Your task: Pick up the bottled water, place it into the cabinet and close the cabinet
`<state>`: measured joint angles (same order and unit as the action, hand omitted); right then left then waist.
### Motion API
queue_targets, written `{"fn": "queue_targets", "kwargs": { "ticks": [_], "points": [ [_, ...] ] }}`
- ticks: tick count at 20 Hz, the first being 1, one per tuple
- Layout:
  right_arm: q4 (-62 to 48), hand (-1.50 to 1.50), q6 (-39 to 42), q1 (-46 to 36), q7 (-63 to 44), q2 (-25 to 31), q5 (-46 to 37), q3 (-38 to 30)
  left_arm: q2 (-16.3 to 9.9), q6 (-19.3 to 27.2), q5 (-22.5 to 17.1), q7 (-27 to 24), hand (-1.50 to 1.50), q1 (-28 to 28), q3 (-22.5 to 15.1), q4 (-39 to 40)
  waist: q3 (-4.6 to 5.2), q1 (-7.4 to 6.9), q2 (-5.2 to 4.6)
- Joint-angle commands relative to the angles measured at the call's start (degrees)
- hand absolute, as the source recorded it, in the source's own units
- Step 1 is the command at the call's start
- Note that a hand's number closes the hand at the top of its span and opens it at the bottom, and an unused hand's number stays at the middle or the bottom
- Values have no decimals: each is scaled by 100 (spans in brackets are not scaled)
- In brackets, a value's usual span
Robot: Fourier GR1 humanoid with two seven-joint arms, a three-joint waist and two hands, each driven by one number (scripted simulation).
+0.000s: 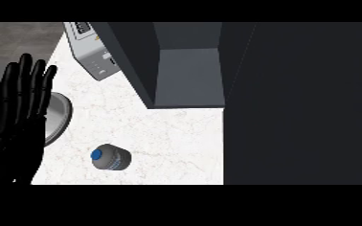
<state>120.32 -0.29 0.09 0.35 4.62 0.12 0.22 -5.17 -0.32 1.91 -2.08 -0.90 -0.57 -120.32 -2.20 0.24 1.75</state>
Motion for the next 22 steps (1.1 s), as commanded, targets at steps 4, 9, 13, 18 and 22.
{"fn": "queue_targets", "kwargs": {
  "ticks": [4,9,13,18,22],
  "points": [
    [281,-150,7,806,245,-144,-62,104,-191,-1177,-815,104,-150,821,-1047,-1032,215,-12,-117],
    [642,-150,504,1196,-598,-182,820,602,-448,-1956,-2077,850,-150,1981,-1874,-765,225,-19,-121],
    [1600,-150,706,1742,-1125,161,1328,380,-918,-2003,-2839,1380,-150,2956,-1862,-2236,220,-73,-108],
    [2577,-150,664,2204,-1691,309,1854,153,-1246,-2207,-2861,1294,-150,3758,-1779,-2945,221,-84,-104],
    [2391,-150,871,2442,-1386,242,1822,190,-1425,-2397,-2820,1097,-150,4231,-1763,-3080,217,-102,-108]
  ]
}}
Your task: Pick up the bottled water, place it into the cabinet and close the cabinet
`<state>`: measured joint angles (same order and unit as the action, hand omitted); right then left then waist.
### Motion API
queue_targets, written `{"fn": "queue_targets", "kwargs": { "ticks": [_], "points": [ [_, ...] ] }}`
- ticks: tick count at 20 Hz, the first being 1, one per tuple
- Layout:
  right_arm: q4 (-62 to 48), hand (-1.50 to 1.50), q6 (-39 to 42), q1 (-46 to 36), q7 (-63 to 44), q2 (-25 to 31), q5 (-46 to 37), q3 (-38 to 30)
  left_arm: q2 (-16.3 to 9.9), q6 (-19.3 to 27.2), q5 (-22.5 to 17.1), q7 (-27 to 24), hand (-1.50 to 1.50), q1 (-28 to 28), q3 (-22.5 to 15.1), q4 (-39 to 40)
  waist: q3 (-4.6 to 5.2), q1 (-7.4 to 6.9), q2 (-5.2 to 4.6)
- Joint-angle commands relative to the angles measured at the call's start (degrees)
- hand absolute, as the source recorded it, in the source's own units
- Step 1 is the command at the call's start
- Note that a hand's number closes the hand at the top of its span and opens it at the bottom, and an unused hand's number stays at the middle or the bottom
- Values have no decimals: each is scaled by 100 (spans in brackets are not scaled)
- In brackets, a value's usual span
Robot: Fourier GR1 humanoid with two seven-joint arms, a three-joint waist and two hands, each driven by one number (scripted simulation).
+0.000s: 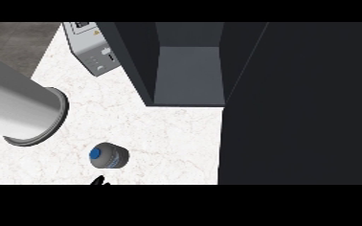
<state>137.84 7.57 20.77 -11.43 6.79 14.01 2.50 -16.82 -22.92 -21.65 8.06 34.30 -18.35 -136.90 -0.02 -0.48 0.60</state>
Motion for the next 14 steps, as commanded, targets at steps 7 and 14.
{"fn": "queue_targets", "kwargs": {
  "ticks": [7,14],
  "points": [
    [758,-150,25,326,-368,111,586,-304,-503,-435,-400,-446,-150,1222,233,-1537,-4,-35,6],
    [903,-150,263,620,-240,120,671,-279,-652,-578,-395,-905,-150,1776,422,-1542,-6,-11,8]
  ]
}}
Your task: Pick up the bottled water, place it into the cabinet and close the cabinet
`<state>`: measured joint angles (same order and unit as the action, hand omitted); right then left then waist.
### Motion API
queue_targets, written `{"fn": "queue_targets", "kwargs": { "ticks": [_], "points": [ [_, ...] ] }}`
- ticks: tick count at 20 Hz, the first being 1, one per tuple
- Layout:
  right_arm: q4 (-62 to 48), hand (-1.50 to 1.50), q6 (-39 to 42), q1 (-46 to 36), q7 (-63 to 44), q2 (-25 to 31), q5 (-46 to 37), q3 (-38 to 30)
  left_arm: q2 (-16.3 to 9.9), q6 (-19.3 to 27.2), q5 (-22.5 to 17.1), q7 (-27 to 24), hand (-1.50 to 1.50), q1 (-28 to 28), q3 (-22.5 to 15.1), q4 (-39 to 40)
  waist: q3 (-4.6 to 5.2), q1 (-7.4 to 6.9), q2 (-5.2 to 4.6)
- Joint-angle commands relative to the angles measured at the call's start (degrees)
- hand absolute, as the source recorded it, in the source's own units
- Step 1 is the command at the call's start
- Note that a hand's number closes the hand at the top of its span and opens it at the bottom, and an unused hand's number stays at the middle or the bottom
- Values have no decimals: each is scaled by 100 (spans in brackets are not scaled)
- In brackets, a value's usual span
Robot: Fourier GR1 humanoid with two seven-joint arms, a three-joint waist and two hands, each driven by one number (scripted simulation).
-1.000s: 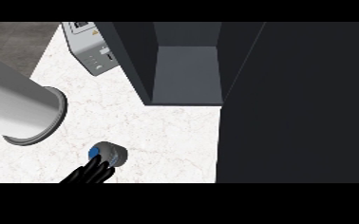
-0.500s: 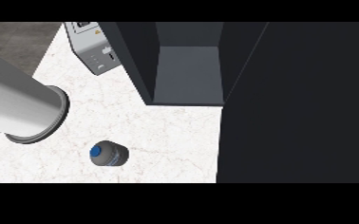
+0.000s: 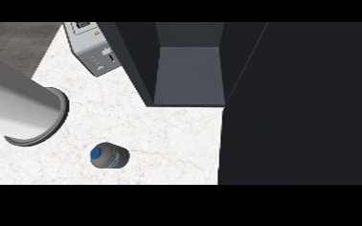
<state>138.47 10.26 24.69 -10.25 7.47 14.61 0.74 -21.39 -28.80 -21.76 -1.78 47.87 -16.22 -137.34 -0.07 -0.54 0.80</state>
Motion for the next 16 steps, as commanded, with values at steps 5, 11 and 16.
{"fn": "queue_targets", "kwargs": {
  "ticks": [5,11,16],
  "points": [
    [925,-150,-30,448,-324,-66,768,-175,-244,-75,-523,-375,-150,826,593,-1194,0,42,-20],
    [867,-150,230,455,-187,118,1010,-468,-43,84,-401,-762,-150,879,907,-881,-1,71,-34],
    [1013,-150,315,751,-124,-3,1014,-380,-167,52,-741,-814,-150,658,1491,-351,5,122,-48]
  ]
}}
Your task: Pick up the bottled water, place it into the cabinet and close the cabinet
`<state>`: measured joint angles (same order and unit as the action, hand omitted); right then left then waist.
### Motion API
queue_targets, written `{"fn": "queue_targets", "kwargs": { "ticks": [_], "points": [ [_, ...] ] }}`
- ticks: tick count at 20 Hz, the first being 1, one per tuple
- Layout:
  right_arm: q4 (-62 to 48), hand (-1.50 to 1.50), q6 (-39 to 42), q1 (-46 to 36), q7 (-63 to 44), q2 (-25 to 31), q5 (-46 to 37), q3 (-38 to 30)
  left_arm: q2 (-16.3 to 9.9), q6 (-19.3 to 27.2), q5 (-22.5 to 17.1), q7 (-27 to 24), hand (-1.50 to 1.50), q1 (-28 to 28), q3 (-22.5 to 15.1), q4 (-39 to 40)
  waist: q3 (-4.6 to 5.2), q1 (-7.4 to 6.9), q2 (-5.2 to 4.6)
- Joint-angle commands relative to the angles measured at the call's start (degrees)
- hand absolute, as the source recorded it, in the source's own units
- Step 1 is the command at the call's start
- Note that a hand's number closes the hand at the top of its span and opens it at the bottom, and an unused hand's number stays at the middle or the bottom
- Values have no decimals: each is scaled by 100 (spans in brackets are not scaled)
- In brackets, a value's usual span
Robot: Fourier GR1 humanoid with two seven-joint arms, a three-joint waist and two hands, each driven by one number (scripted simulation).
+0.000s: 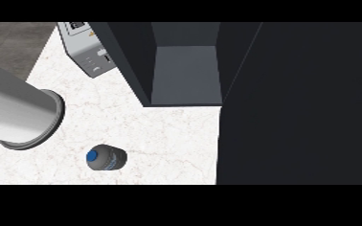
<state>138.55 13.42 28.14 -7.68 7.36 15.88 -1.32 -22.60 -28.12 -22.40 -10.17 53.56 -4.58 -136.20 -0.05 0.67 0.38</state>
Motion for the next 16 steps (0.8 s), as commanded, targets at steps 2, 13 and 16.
{"fn": "queue_targets", "kwargs": {
  "ticks": [2,13,16],
  "points": [
    [1085,-150,24,300,-468,125,1037,-362,-93,114,-676,105,-150,-439,602,10,7,74,-30],
    [1173,-150,284,635,-298,133,1288,-477,41,227,46,361,-150,-1743,430,1330,12,84,-23],
    [1126,-150,354,746,-311,157,1320,-468,77,325,93,326,-150,-2547,563,1909,13,137,-32]
  ]
}}
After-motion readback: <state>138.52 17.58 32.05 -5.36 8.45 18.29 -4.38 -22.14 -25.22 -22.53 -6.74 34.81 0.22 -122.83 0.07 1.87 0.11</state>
